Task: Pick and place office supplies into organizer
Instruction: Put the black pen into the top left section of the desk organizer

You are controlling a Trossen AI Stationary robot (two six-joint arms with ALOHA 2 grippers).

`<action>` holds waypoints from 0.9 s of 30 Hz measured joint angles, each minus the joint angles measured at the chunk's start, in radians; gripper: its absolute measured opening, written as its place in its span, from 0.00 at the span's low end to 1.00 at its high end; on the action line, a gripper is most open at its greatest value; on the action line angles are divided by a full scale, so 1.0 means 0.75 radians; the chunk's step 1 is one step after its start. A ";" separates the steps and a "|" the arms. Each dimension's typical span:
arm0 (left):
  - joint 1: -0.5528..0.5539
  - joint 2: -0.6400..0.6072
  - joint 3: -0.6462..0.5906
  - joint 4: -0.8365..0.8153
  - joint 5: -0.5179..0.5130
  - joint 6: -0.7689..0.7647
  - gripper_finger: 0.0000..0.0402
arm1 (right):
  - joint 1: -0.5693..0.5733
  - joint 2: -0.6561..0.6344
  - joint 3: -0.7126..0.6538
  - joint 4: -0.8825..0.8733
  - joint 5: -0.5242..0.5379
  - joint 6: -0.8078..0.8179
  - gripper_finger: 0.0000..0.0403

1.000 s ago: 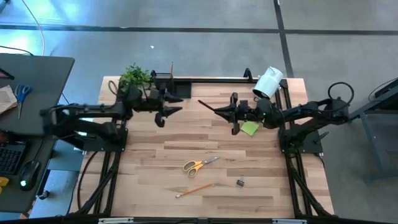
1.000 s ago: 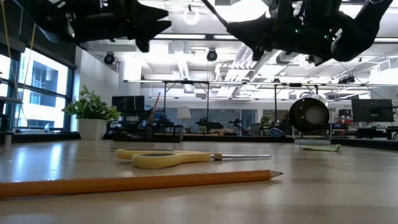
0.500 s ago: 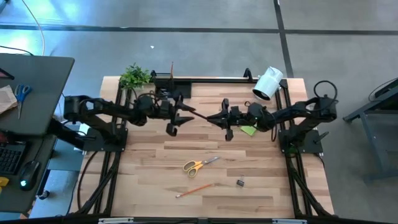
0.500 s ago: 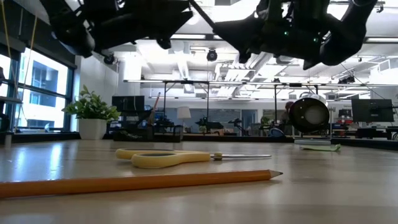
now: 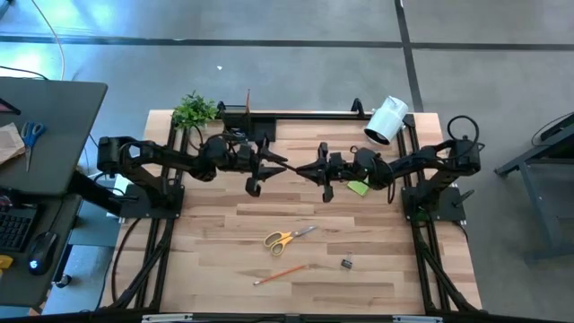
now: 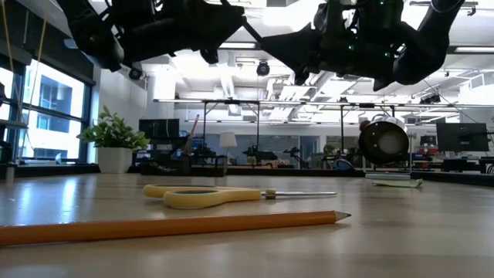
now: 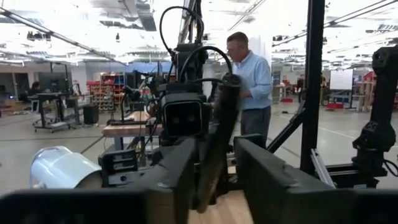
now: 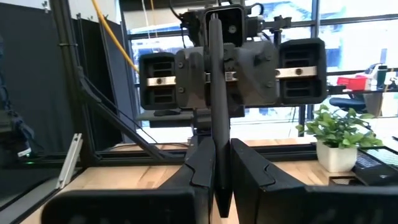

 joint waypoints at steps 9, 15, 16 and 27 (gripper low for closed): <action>0.000 -0.001 0.000 -0.057 -0.044 0.026 0.07 | -0.001 0.000 -0.001 -0.058 0.048 -0.011 0.06; 0.001 0.001 -0.002 -0.086 -0.071 0.029 0.02 | -0.009 -0.003 0.000 -0.171 0.118 -0.012 0.14; 0.002 0.001 -0.001 -0.079 -0.077 0.029 0.02 | -0.009 -0.002 0.000 -0.197 0.135 -0.011 0.15; 0.001 -0.001 0.059 -0.149 -0.094 0.063 0.02 | -0.008 0.000 -0.002 -0.311 0.185 -0.002 0.10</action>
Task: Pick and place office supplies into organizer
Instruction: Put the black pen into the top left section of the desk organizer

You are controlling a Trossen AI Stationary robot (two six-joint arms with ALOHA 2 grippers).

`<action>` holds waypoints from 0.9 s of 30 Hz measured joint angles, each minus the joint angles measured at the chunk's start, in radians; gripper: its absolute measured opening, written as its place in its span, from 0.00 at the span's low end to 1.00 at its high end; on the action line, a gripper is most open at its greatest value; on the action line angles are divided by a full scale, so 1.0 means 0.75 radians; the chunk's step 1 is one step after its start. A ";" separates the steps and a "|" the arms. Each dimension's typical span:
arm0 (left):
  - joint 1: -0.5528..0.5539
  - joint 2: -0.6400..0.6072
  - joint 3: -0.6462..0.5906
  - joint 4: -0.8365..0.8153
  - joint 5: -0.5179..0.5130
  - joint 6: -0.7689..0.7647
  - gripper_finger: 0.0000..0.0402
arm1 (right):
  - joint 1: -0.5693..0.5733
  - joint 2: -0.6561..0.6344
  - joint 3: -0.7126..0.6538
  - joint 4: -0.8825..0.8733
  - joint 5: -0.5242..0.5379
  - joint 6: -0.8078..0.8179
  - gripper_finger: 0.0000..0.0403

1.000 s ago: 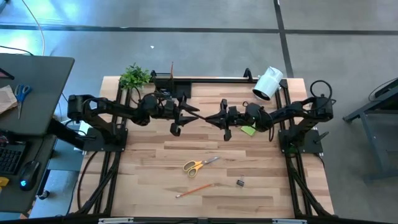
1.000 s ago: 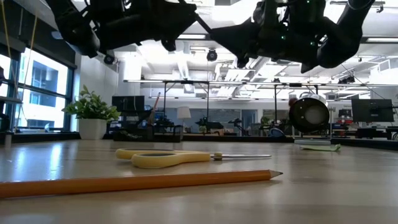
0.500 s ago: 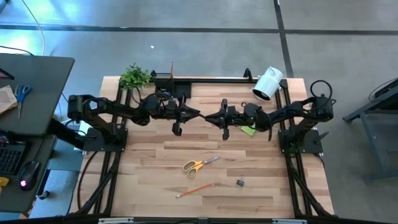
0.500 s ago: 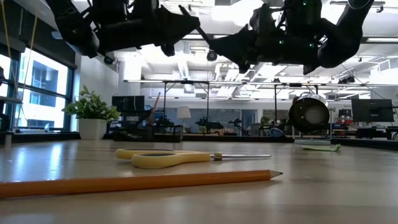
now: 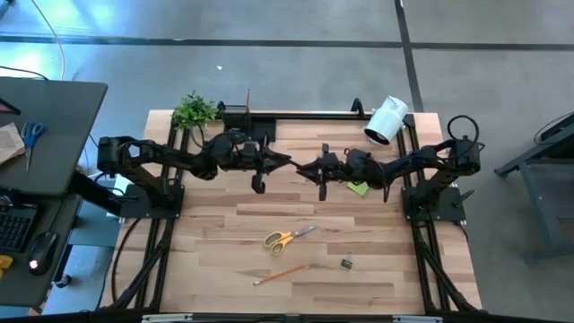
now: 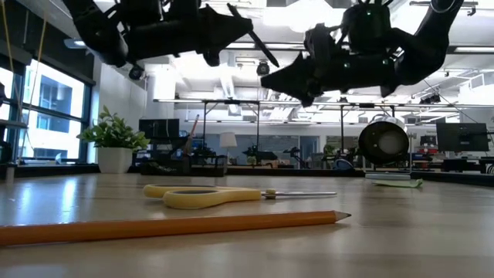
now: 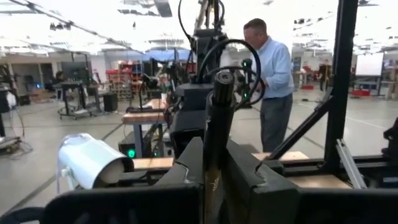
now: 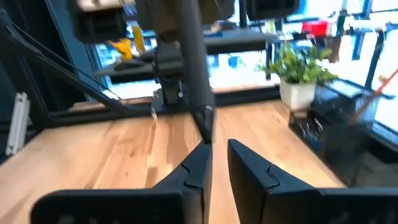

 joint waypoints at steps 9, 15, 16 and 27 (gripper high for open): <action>0.062 -0.092 0.150 -0.599 -0.148 0.180 0.04 | 0.000 0.000 0.000 -0.172 0.017 0.006 0.03; 0.301 -0.271 0.181 -1.012 -0.178 0.243 0.03 | 0.000 0.000 0.000 -0.248 0.017 0.033 0.02; 0.354 -0.298 0.176 -1.060 -0.188 0.246 0.04 | 0.000 0.000 0.000 -0.251 0.017 0.038 0.02; 0.752 -0.289 0.176 -1.183 -0.386 0.247 0.04 | 0.028 -0.001 0.000 -0.297 0.049 0.074 0.02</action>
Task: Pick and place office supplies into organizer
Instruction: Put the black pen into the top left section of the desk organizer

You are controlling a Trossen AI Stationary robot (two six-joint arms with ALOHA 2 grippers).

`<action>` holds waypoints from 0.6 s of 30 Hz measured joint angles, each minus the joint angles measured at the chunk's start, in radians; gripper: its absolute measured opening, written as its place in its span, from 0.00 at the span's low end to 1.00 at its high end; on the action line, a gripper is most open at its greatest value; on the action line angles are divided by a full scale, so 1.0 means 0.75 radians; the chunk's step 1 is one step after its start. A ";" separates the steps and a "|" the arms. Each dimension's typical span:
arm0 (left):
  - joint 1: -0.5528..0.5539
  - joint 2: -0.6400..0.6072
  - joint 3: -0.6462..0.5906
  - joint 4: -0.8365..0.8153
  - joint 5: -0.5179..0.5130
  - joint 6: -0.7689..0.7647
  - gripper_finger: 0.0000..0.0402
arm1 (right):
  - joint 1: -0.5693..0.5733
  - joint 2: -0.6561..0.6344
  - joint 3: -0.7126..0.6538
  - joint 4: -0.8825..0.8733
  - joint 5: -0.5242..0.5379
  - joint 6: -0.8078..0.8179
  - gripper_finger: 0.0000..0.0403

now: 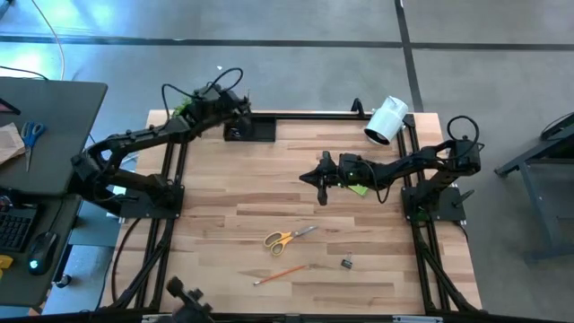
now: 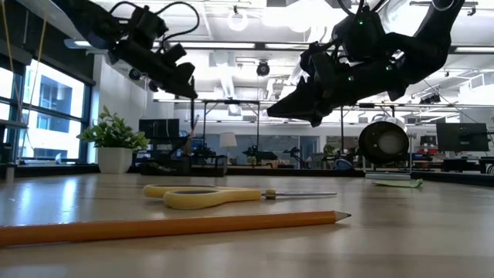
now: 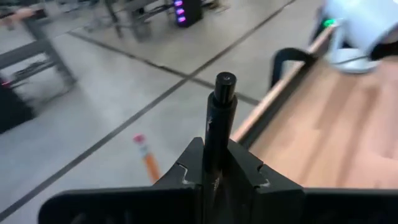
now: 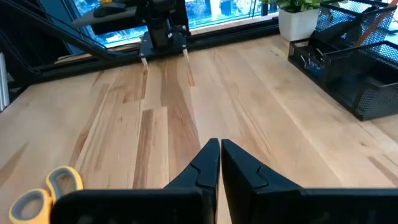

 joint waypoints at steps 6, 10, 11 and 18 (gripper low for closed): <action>0.112 0.010 0.000 -0.065 -0.039 0.006 0.05 | 0.018 0.000 0.000 -0.002 0.055 -0.002 0.02; 0.141 0.010 0.000 -0.091 -0.035 0.025 0.05 | 0.018 0.000 0.000 -0.002 0.072 0.005 0.02; 0.144 0.010 0.000 -0.094 -0.039 0.026 0.05 | 0.021 0.000 0.000 -0.003 0.073 0.011 0.02; 0.147 0.065 0.000 -0.118 -0.030 -0.005 0.06 | 0.058 0.000 -0.001 -0.022 0.073 0.009 0.02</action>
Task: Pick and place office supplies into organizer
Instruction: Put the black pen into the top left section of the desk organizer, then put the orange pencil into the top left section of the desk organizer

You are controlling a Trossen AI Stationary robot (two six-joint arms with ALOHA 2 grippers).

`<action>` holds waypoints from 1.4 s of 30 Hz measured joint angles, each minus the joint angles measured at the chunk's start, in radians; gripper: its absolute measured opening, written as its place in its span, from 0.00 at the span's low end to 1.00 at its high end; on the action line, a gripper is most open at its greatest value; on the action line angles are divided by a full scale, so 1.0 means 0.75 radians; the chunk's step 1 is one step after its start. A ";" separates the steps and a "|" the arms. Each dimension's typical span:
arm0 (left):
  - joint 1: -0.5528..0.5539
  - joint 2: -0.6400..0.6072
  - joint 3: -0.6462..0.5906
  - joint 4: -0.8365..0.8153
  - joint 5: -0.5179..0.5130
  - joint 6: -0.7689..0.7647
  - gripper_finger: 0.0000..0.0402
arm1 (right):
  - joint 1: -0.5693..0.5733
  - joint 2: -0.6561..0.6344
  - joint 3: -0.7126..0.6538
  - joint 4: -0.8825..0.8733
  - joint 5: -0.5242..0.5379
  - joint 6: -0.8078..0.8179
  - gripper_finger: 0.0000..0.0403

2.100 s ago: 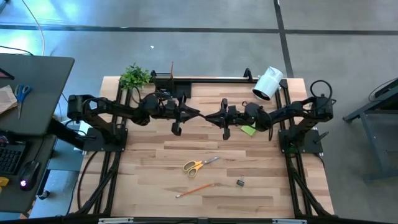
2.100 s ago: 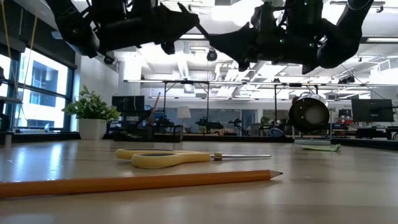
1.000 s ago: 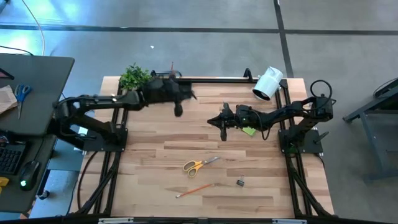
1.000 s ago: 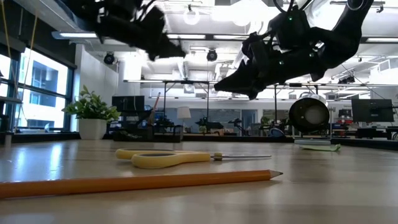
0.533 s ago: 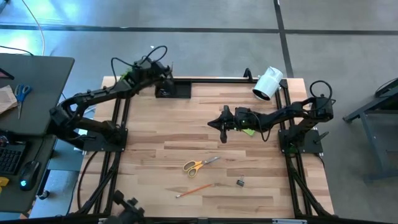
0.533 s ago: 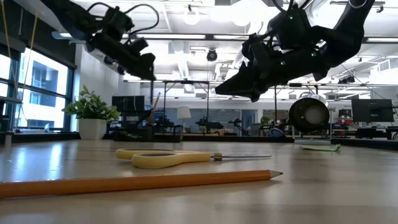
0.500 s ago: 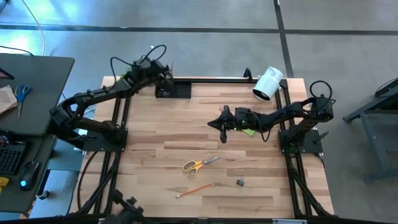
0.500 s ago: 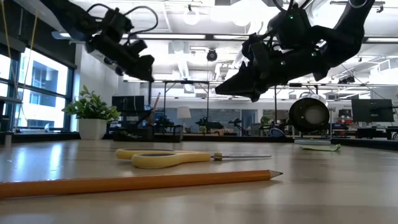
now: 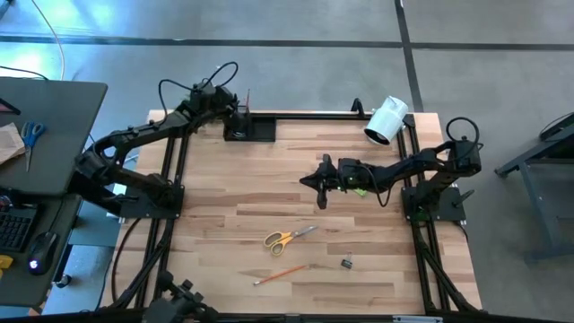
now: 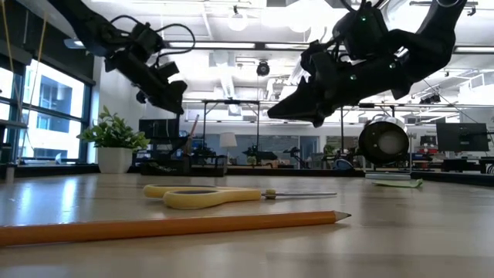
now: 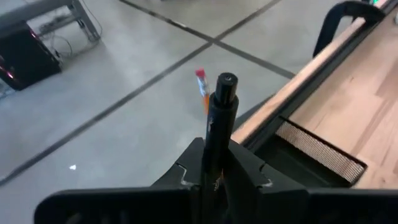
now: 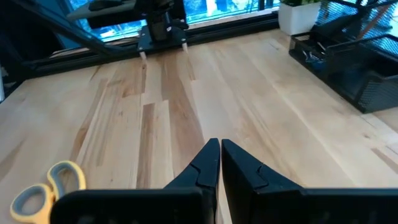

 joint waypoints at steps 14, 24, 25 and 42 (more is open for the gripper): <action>0.000 0.050 0.000 -0.007 -0.013 -0.046 0.31 | 0.001 0.000 0.000 0.001 -0.001 -0.023 0.02; 0.000 0.013 0.000 -0.008 0.047 -0.086 0.42 | 0.001 0.000 0.000 0.002 -0.008 -0.023 0.02; -0.001 -0.002 0.000 -0.007 0.060 -0.096 0.42 | 0.001 0.000 0.000 0.001 -0.019 -0.022 0.02; -0.310 -0.385 0.000 0.004 0.446 -0.109 0.42 | 0.081 -0.001 0.053 0.047 -0.321 -0.068 0.02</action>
